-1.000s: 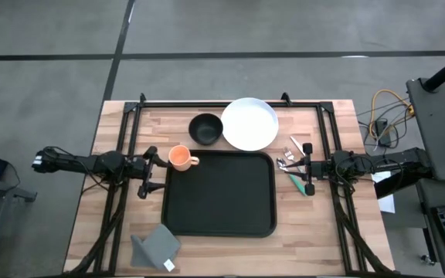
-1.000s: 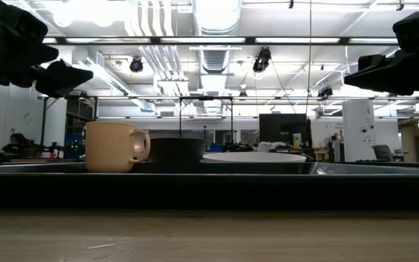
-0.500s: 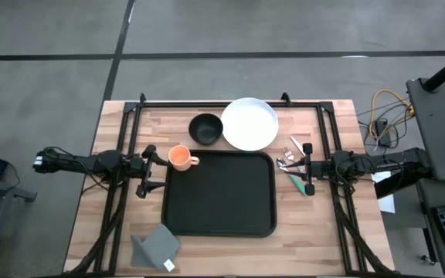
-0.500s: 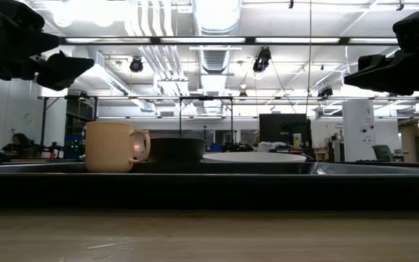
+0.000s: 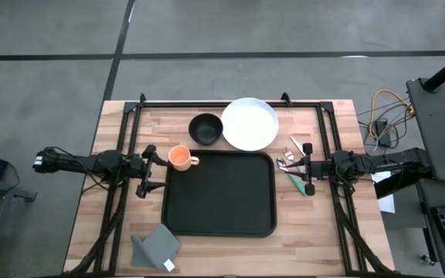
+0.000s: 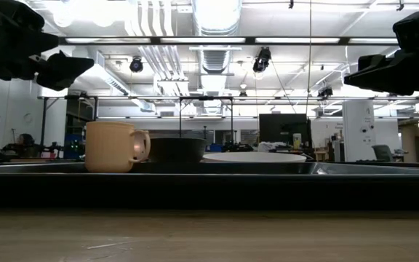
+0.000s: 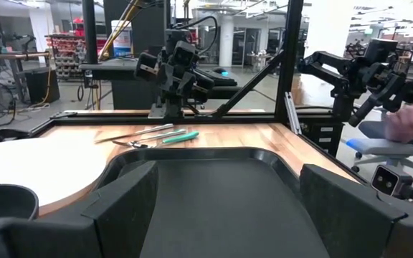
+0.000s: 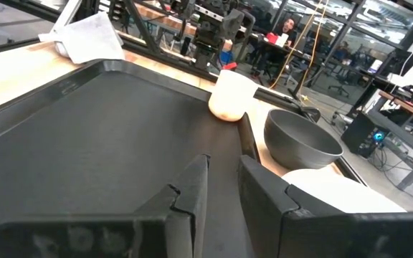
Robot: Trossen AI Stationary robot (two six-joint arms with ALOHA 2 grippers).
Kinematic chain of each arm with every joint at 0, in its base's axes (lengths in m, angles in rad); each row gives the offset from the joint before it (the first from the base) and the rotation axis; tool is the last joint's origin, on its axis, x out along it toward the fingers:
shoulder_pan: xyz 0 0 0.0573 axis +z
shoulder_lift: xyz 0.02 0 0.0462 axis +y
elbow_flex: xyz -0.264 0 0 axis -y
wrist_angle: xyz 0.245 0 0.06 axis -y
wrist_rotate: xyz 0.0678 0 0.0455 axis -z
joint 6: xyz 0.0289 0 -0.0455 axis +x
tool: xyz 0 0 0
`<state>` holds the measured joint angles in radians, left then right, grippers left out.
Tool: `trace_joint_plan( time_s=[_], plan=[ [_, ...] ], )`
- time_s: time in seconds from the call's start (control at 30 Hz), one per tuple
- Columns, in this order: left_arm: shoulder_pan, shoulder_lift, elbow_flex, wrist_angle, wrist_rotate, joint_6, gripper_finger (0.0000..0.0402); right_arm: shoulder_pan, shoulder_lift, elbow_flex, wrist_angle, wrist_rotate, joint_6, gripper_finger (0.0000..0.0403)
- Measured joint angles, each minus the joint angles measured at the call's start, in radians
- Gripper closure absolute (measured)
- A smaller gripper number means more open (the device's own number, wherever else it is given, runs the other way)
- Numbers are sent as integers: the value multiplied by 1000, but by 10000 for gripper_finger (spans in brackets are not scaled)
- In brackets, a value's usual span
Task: Set up tray
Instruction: Put the white plate on the black serving tray
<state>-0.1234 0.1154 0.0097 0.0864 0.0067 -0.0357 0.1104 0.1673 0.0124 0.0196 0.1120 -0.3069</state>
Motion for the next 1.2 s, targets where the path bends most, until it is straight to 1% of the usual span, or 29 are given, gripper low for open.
trace_joint_plan(
  time_s=[0.83,0.97,1.1,1.2],
  plan=[
    [0,0,0,0,-1,0,86,0,-1,0,11,0,-1,335],
    [0,0,0,0,-2,0,86,0,0,0,120,-4,-7,335],
    [0,0,0,-1,-2,0,86,0,0,0,268,-7,74,335],
    [0,0,0,-1,-2,0,86,0,0,0,329,-8,82,335]
  ],
)
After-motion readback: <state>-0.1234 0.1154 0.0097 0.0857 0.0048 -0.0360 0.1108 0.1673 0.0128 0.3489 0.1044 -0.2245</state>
